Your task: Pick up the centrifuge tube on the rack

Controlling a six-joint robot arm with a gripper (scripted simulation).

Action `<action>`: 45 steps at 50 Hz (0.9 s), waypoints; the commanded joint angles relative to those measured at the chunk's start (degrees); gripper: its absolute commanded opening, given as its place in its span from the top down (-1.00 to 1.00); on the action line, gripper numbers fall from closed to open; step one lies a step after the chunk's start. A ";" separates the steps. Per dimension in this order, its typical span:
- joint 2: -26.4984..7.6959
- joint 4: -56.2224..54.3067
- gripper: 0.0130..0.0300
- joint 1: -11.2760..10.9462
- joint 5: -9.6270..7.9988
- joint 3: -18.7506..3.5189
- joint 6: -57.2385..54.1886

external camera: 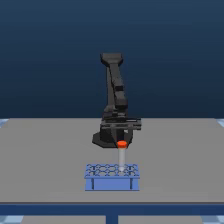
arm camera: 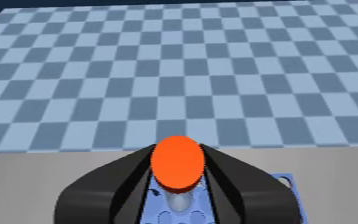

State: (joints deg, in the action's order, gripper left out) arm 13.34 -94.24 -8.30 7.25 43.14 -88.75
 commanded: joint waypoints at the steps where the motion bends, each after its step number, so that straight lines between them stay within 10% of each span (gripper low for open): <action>1: 0.32 -5.22 1.00 0.00 0.04 -0.36 -6.61; 45: 2.82 -39.55 1.00 0.00 2.74 -3.61 -41.30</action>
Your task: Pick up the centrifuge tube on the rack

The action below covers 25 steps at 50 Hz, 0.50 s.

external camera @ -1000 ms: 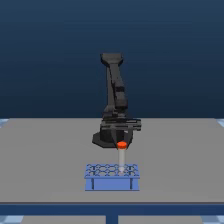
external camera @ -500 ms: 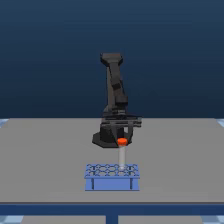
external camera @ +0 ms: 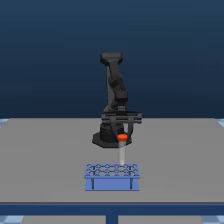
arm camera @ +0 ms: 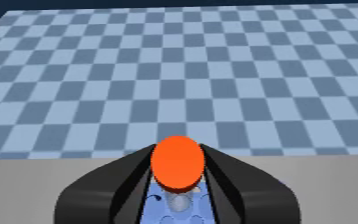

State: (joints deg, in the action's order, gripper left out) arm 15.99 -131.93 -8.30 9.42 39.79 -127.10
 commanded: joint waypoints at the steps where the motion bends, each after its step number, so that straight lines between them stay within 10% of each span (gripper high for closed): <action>1: 0.29 -3.09 1.00 0.00 0.79 -0.46 -4.21; 25: 0.94 -9.26 1.00 0.00 2.11 -1.57 -10.49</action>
